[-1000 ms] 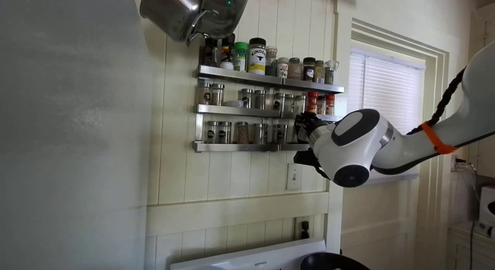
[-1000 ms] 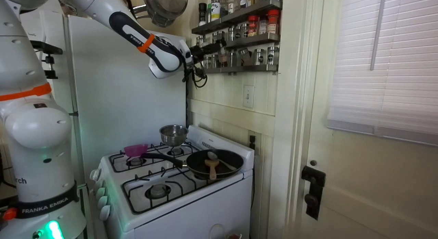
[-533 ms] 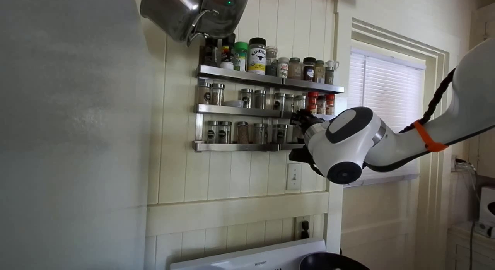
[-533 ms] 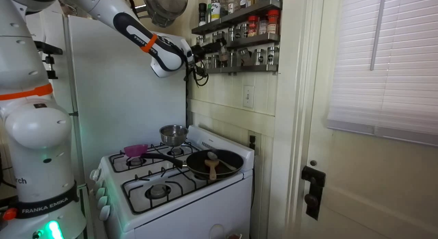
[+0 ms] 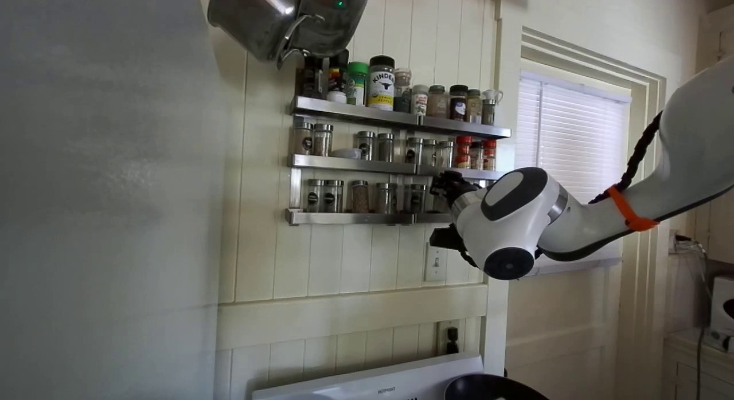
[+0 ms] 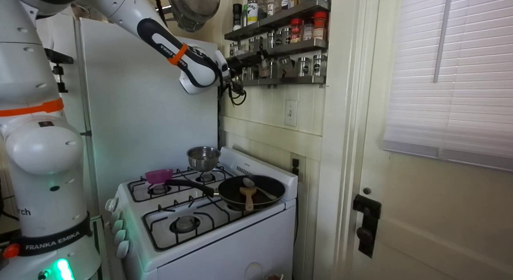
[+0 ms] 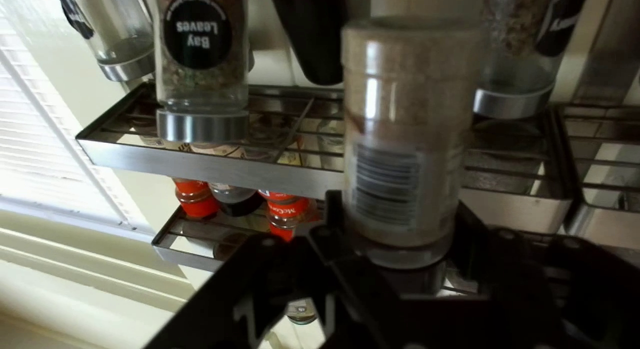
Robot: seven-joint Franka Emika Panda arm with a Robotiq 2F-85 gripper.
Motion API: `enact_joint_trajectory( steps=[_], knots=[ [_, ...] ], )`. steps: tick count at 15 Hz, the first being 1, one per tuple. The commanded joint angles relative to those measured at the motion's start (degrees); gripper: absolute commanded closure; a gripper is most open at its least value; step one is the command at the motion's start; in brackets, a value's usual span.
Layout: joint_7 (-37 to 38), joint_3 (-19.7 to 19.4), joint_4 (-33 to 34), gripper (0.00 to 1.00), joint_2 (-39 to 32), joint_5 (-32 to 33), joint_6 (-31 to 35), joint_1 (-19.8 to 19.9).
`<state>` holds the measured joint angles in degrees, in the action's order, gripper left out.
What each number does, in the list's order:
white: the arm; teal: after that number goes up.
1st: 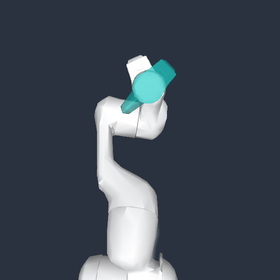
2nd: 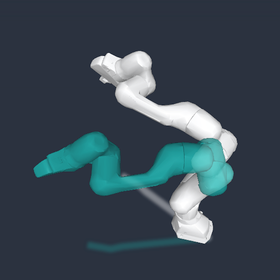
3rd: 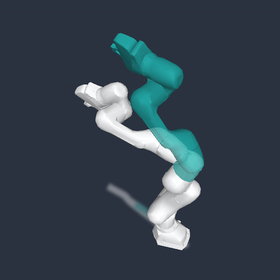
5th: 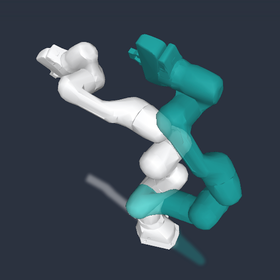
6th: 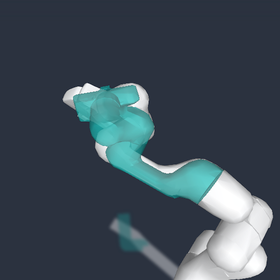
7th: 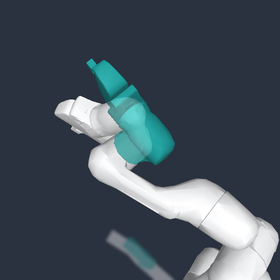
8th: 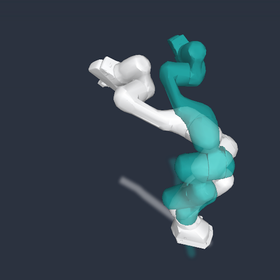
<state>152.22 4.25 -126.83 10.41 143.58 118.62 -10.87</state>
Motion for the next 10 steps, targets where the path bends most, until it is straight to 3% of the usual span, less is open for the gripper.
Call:
enact_joint_trajectory(
  steps=[1,10],
  knots=[
    [0.4,0.5,0.7,0.75,-1.1,0.4,-0.8,0.6],
    [0.9,0.5,2.0,0.75,-1.9,0.4,-0.2,0.8]
  ],
)
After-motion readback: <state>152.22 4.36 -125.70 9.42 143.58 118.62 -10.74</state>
